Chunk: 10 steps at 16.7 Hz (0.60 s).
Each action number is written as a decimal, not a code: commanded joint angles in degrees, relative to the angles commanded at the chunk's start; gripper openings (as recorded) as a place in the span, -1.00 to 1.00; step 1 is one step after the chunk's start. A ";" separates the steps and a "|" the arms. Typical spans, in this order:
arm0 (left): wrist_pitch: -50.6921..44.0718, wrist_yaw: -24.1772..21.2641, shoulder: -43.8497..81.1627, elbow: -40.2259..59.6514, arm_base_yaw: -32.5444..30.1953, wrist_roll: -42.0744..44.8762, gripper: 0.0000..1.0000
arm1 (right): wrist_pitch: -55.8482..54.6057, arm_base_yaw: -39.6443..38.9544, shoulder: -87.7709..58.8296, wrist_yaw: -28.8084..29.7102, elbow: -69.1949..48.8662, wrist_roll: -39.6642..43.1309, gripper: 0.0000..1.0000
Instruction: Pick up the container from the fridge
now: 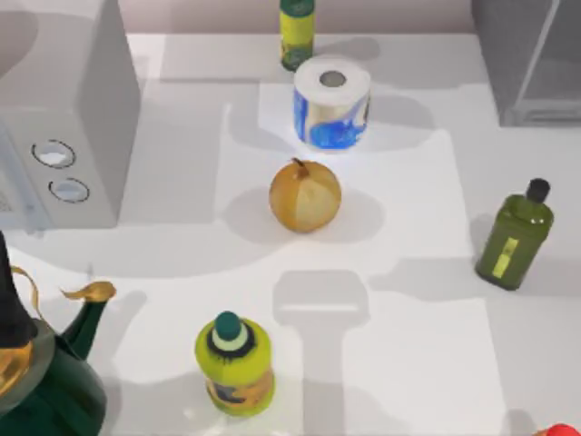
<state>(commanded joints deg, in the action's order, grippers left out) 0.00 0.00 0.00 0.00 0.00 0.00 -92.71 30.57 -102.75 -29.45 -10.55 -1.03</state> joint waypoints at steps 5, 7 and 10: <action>0.00 0.00 0.00 0.00 0.00 0.00 1.00 | 0.63 -0.67 -0.41 0.48 -0.61 0.04 1.00; 0.00 0.00 0.00 0.00 0.00 0.00 1.00 | 2.52 -2.19 -2.11 2.00 -3.78 0.14 1.00; 0.00 0.00 0.00 0.00 0.00 0.00 1.00 | 7.89 -6.01 -5.79 6.00 -12.97 0.24 1.00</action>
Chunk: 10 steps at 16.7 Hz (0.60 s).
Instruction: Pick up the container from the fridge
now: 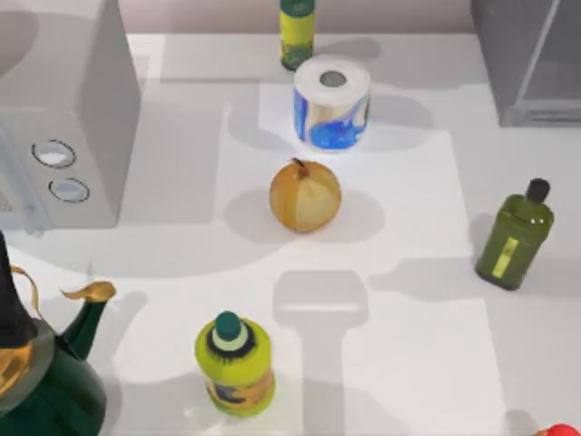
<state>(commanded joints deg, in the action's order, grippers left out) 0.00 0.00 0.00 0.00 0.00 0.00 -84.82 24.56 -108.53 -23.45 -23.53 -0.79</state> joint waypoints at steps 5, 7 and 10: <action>0.00 0.00 0.00 0.00 0.00 0.00 1.00 | 12.27 -7.98 -6.97 8.51 -20.68 -0.10 1.00; 0.00 0.00 0.00 0.00 0.00 0.00 1.00 | 16.53 -10.71 -8.83 11.40 -26.27 -0.13 1.00; 0.00 0.00 0.00 0.00 0.00 0.00 1.00 | 19.95 -12.97 -9.92 13.78 -30.12 -0.13 1.00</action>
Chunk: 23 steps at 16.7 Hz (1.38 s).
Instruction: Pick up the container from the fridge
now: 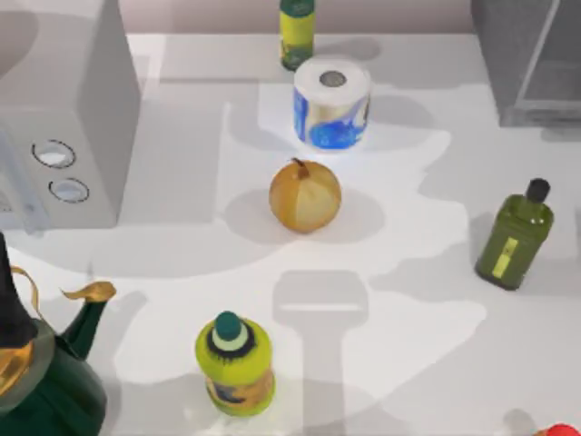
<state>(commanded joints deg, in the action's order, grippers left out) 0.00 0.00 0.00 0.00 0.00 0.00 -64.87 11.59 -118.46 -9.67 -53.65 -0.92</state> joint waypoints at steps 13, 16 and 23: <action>0.00 0.00 0.00 0.00 0.00 0.00 1.00 | 7.02 -1.27 -8.36 1.38 -15.60 0.07 1.00; 0.00 0.00 0.00 0.00 0.00 0.00 1.00 | 7.65 -1.40 -9.03 1.53 -16.63 0.08 1.00; 0.00 0.00 0.00 0.00 0.00 0.00 1.00 | 7.65 -1.40 -9.03 1.53 -16.63 0.08 0.25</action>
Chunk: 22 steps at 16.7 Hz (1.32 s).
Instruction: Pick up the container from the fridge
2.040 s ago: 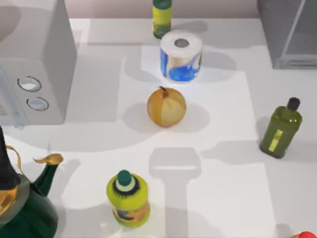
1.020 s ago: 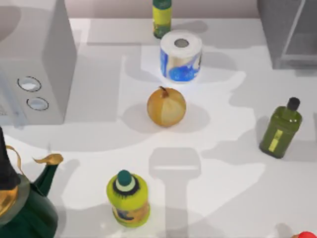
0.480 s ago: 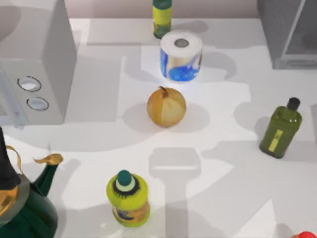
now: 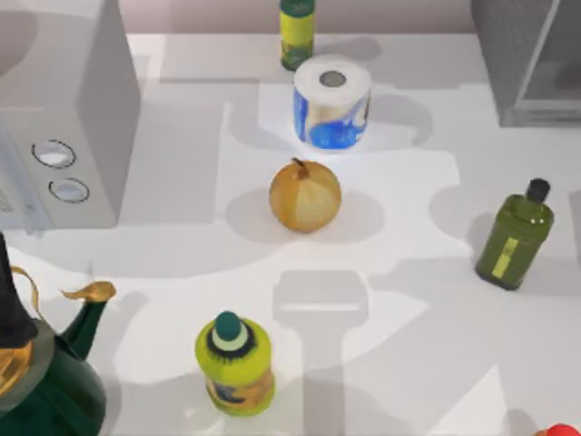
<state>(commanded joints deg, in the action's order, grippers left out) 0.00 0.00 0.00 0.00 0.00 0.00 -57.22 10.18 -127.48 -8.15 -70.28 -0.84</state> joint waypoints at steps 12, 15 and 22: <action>0.00 0.00 0.00 0.00 0.00 0.00 1.00 | 0.00 0.00 0.00 0.00 0.00 0.00 -1.00; 0.00 0.00 0.00 0.00 0.00 0.00 1.00 | 0.00 0.00 0.00 0.00 0.00 0.00 -1.00; 0.00 0.00 0.00 0.00 0.00 0.00 1.00 | 4.89 0.24 3.53 0.00 -1.23 0.15 -1.00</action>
<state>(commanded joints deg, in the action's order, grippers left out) 0.00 0.00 0.00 0.00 0.00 0.00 -52.33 10.43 -123.95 -8.15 -71.50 -0.70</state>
